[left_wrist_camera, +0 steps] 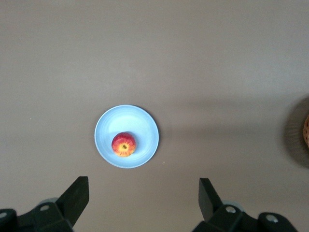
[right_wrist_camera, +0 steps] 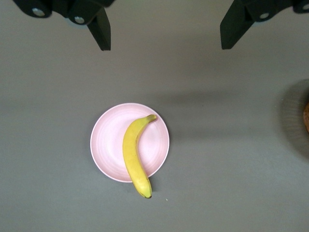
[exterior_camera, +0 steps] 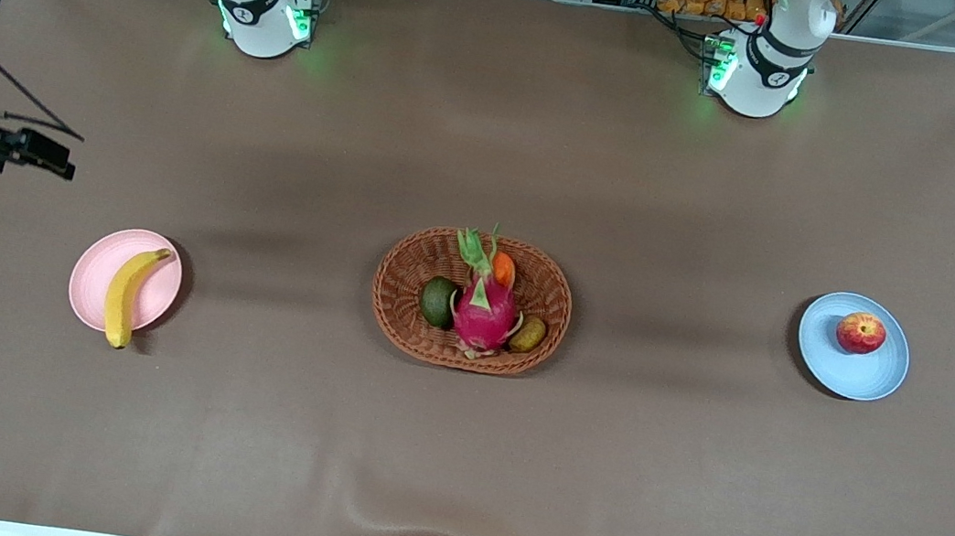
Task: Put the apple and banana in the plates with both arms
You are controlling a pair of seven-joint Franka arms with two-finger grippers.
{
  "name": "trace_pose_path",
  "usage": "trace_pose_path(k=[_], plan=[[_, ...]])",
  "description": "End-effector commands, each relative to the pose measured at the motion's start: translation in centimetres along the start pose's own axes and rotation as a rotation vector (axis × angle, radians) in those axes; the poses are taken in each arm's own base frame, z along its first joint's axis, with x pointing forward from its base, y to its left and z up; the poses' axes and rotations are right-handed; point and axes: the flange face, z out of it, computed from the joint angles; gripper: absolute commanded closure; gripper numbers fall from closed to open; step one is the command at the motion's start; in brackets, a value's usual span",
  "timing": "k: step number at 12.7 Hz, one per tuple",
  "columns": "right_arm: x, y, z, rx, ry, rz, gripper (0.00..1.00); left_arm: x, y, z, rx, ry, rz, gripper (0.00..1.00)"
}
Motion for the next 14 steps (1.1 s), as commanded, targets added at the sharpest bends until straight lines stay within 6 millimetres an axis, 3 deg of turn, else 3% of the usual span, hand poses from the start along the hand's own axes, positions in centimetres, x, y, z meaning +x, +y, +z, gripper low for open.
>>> trace_pose_path(k=[1,3,5,8,10,11,14], plan=[[-2.7,0.6,-2.4,0.02,0.028,0.044,0.0,-1.9,0.8,-1.4,0.009,-0.011,-0.004,0.0],[-3.1,1.6,-4.5,0.003,0.026,0.053,0.0,-3.2,1.5,-2.0,0.007,-0.038,-0.036,0.0],[-3.3,2.0,-5.8,-0.007,0.044,0.013,0.0,-3.6,0.8,-2.8,-0.004,-0.022,-0.042,0.0],[-3.5,1.0,-9.8,-0.016,0.061,-0.009,0.0,-5.1,-1.1,-4.2,-0.047,-0.001,-0.056,0.0],[-3.7,0.1,-10.0,-0.025,0.056,-0.043,0.0,-7.4,-0.8,-4.5,-0.06,-0.009,-0.062,0.0],[-3.8,0.6,-9.9,-0.026,0.054,-0.053,0.0,-8.8,-0.8,-5.0,-0.066,-0.004,-0.061,0.0],[-3.8,0.6,-9.8,-0.023,0.05,-0.043,0.0,-9.3,-0.7,-4.7,-0.069,-0.013,-0.063,0.0]])
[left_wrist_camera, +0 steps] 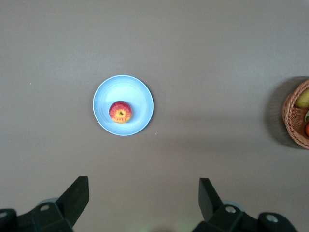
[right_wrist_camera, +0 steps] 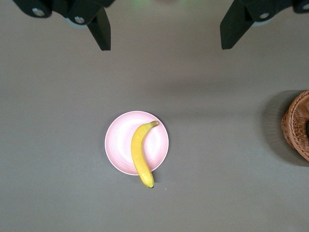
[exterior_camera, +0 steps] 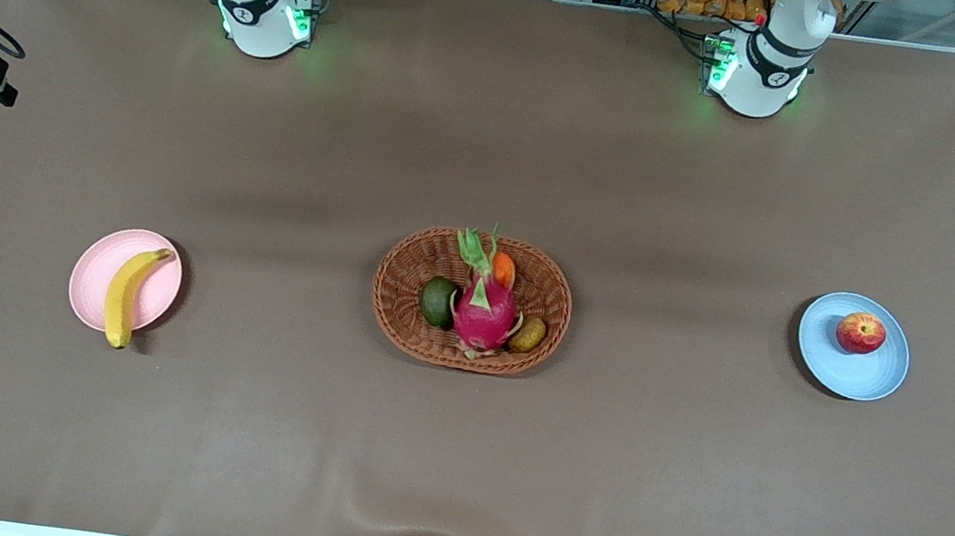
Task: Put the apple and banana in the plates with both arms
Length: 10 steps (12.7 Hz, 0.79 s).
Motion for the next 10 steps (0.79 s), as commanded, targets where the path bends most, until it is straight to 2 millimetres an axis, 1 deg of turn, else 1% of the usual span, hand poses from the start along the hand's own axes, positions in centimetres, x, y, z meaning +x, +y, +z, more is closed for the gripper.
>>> trace_pose_path(k=[1,2,3,6,8,10], plan=[[0.1,-0.1,0.1,-0.01,-0.028,0.007,0.0,-1.1,0.4,0.3,-0.013,-0.009,0.0,0.0],[0.0,-0.1,0.2,0.0,-0.038,0.04,0.0,-0.6,1.0,0.6,0.003,-0.009,0.013,0.0],[0.0,-0.5,0.2,0.0,-0.04,0.037,0.0,-0.3,1.1,0.8,0.006,-0.009,0.02,0.0],[0.0,-0.7,0.3,0.0,-0.046,0.034,0.0,-0.4,1.3,1.2,0.011,-0.022,0.024,0.0],[-0.1,-0.6,0.3,0.0,-0.049,0.034,0.0,-0.4,1.9,0.8,0.014,-0.013,0.044,0.0],[-0.2,-1.4,0.2,-0.003,-0.048,0.022,0.0,-0.5,2.3,0.8,0.014,-0.016,0.052,0.0]])
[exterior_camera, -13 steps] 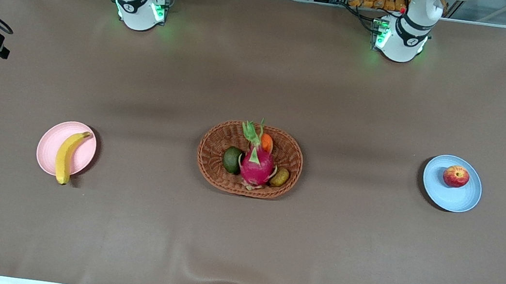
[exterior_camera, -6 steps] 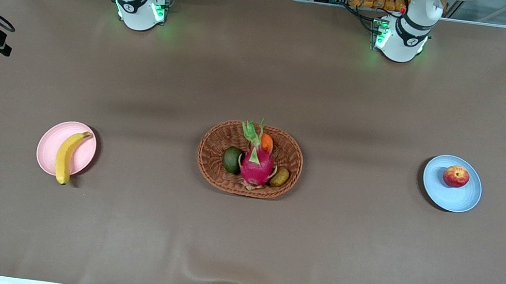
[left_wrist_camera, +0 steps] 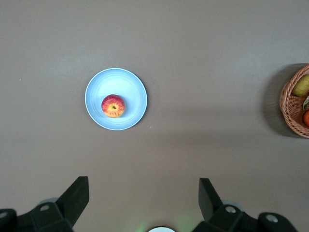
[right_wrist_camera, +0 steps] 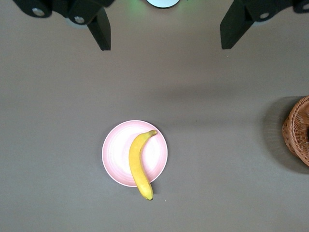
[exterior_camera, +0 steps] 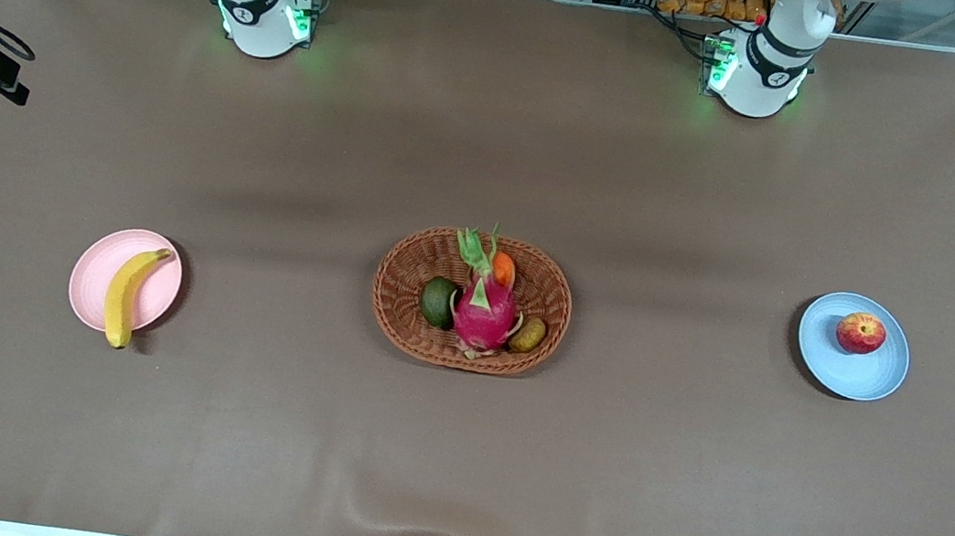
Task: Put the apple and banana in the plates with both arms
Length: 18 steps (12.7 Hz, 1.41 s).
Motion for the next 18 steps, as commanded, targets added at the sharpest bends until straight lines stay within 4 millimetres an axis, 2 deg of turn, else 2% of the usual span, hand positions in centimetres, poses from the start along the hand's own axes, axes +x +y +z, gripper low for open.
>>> trace_pose_path(k=[1,5,10,13,18], plan=[[-0.2,-0.6,-0.5,-0.004,-0.001,0.006,0.0,-0.3,0.9,-0.4,0.017,0.007,0.026,0.0],[-0.2,-0.8,-0.6,-0.005,-0.002,0.003,0.0,-0.1,1.4,-0.4,0.029,0.017,-0.054,0.0],[-0.2,-0.8,-0.7,-0.005,-0.002,0.001,0.0,0.2,1.5,-0.1,0.031,0.01,-0.041,0.0],[-0.3,-1.3,-0.7,-0.007,0.0,-0.008,0.0,0.7,2.3,0.0,0.029,0.006,-0.027,0.0],[-0.4,-0.9,-0.8,-0.006,0.001,0.0,0.0,0.8,2.2,-0.1,0.031,0.006,-0.032,0.0]])
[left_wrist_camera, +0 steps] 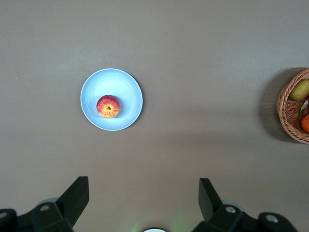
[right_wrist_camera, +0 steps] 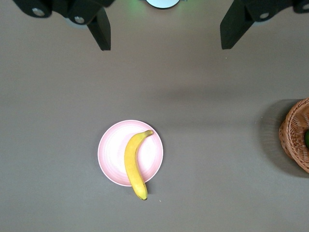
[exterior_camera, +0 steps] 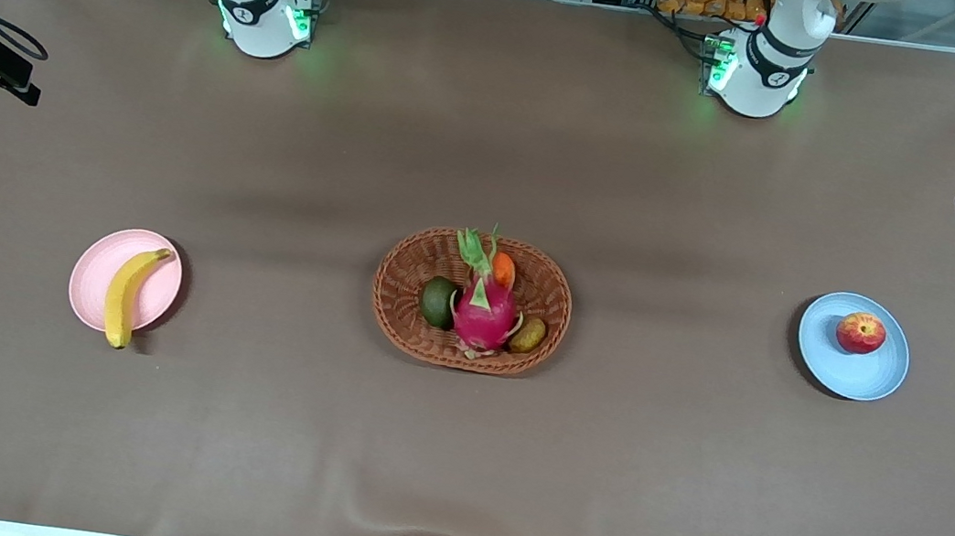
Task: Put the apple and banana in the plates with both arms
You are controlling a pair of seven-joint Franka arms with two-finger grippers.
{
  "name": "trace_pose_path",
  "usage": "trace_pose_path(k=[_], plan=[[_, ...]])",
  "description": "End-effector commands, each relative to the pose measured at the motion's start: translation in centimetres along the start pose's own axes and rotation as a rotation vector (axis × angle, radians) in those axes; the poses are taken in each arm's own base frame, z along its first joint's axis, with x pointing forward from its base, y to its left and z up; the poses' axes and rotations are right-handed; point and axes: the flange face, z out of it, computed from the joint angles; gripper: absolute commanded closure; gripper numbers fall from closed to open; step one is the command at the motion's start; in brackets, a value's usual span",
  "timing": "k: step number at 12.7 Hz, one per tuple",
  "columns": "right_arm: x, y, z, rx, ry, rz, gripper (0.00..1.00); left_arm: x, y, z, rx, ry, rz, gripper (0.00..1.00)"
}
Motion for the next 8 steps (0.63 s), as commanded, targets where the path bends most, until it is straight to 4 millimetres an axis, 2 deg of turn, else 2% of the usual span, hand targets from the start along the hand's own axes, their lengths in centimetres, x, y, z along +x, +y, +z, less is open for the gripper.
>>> trace_pose_path(k=[1,8], plan=[[-0.41,0.09,-0.77,-0.003,0.003,0.015,0.0,0.28,0.22,-0.48,0.019,0.008,-0.005,0.0],[-0.4,-0.01,-0.77,-0.001,0.004,0.015,0.0,0.38,0.16,-0.32,0.018,0.005,-0.005,0.0]])
